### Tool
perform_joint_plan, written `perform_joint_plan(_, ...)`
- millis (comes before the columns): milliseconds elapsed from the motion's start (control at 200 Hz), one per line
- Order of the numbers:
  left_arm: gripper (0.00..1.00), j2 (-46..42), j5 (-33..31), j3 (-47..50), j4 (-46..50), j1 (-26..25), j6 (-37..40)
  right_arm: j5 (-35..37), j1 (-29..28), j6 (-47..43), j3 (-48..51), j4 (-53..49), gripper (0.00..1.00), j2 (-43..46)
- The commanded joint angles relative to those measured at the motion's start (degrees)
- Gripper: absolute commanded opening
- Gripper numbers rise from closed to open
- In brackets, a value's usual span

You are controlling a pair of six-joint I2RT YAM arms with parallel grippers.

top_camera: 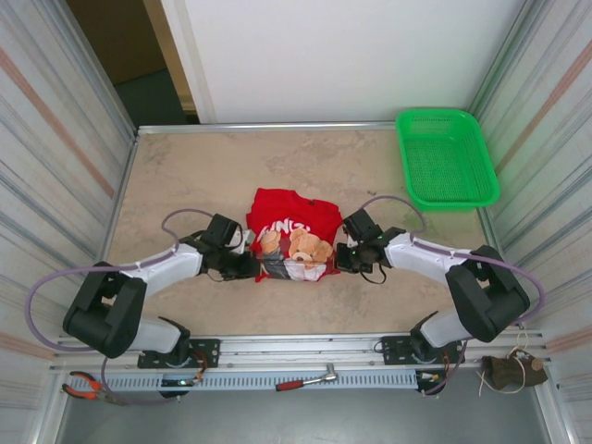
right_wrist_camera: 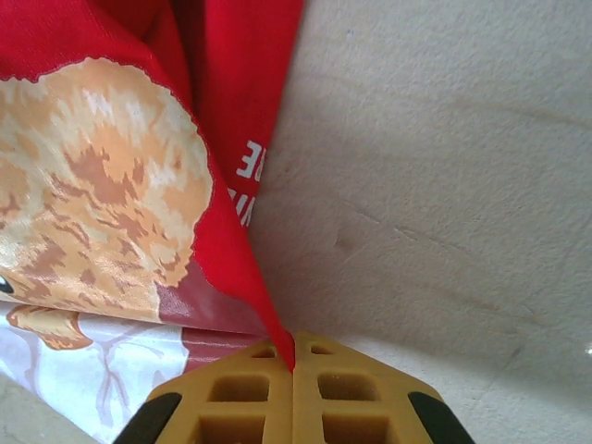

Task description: Fold the inside-out t-shirt

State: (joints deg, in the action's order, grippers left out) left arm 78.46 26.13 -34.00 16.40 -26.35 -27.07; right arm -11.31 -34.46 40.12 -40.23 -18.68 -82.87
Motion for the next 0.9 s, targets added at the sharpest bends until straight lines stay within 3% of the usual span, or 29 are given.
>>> perform_joint_plan(0, 0.13, -1.57, -3.29, -0.38, 5.04, 2.32, 1.49, 7.08, 0.47, 0.27, -1.08, -9.01, 0.33, 0.89)
perform_joint_plan(40, 0.28, -2.33, -2.83, -0.69, 5.74, 2.32, 1.94, 7.53, -0.58, 0.02, -1.87, -9.76, 0.4, 2.1)
perform_joint_plan(95, 0.4, -4.47, -2.38, -0.81, 7.01, 2.26, 2.12, 8.38, -1.19, 0.05, -2.93, -11.47, 0.4, 3.97)
perform_joint_plan(281, 0.57, -14.53, -4.07, -3.21, 11.36, 2.46, 0.39, 8.4, 1.3, -0.75, -8.82, -14.3, 0.38, 7.82)
perform_joint_plan(391, 0.61, -14.08, -3.69, -7.14, 8.22, 2.71, -0.99, 6.79, 4.84, -2.35, -14.97, -13.21, 0.45, 3.9)
perform_joint_plan(571, 0.61, 0.39, 0.73, -15.81, -2.31, 1.08, -1.3, 2.27, 6.33, -1.98, -25.95, -8.83, 0.44, -9.37)
perform_joint_plan(746, 0.61, 10.16, 2.08, -17.65, -6.03, -2.83, -0.8, -2.49, 3.18, 2.78, -28.41, -2.24, 0.3, -18.0)
perform_joint_plan(892, 0.61, 12.66, 0.4, -12.46, -7.38, -4.4, -2.39, -3.28, 0.7, 8.87, -21.81, 2.3, 0.2, -20.38)
